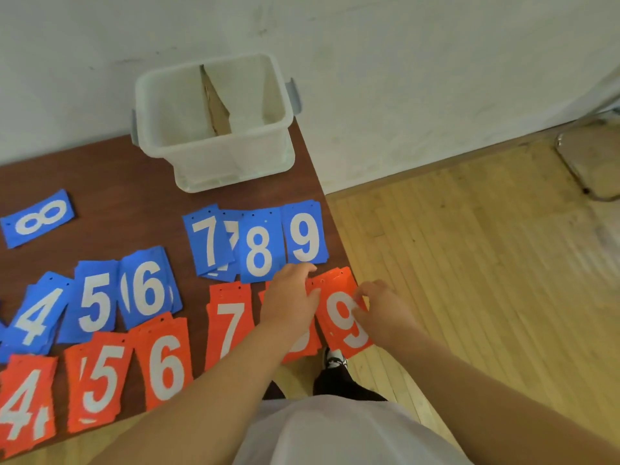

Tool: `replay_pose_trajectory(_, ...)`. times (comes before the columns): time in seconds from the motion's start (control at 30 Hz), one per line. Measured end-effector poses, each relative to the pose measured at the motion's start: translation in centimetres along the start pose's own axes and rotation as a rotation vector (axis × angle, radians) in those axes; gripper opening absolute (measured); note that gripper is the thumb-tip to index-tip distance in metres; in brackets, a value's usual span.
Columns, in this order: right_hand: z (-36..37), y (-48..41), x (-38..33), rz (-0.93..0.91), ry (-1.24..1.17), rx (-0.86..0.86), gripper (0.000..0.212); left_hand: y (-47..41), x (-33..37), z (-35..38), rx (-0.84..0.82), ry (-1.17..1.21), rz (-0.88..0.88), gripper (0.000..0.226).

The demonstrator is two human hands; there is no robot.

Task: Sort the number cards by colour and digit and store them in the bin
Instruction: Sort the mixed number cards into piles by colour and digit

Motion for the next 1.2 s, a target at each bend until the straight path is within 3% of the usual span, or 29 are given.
replay_pose_trajectory(0.2, -1.0, 0.4, -5.0, -0.052, -0.015, 0.113, 0.028, 2.6, -5.4, -6.2, 0.128, -0.004, -0.03, 0.042)
replay_pose_trajectory(0.4, 3.1, -2.3, -20.2, -0.341, -0.007, 0.05, 0.03, 7.0, -16.1, -16.3, 0.32, -0.007, -0.173, 0.044)
replay_pose_trajectory(0.57, 9.1, -5.3, -33.2, -0.463, 0.039, -0.025, 0.025, 11.5, -27.4, -24.6, 0.432, 0.003, -0.318, 0.045)
replay_pose_trajectory(0.7, 13.1, -7.9, -40.5, -0.449, 0.069, -0.09, 0.025, 12.9, -35.3, -29.6, 0.42, 0.017, -0.43, 0.05)
replay_pose_trajectory(0.87, 16.1, -12.1, -47.3, -0.378, 0.137, -0.112, 0.026, 10.7, -41.5, -34.1, 0.375, 0.012, -0.44, 0.057)
replay_pose_trajectory(1.2, 19.1, -21.8, -58.9, -0.235, 0.135, -0.034, 0.042, -0.1, -45.2, -38.7, 0.205, -0.078, -0.488, 0.067)
Point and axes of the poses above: each hand's wrist, its own y-axis away from the middle knuckle, its own z-axis out of the palm, x = y × z, the point moved 6 cm from there along -y, towards the middle knuckle, and after that the axes turned 8 degrees about -x, right-handed, at the moved point
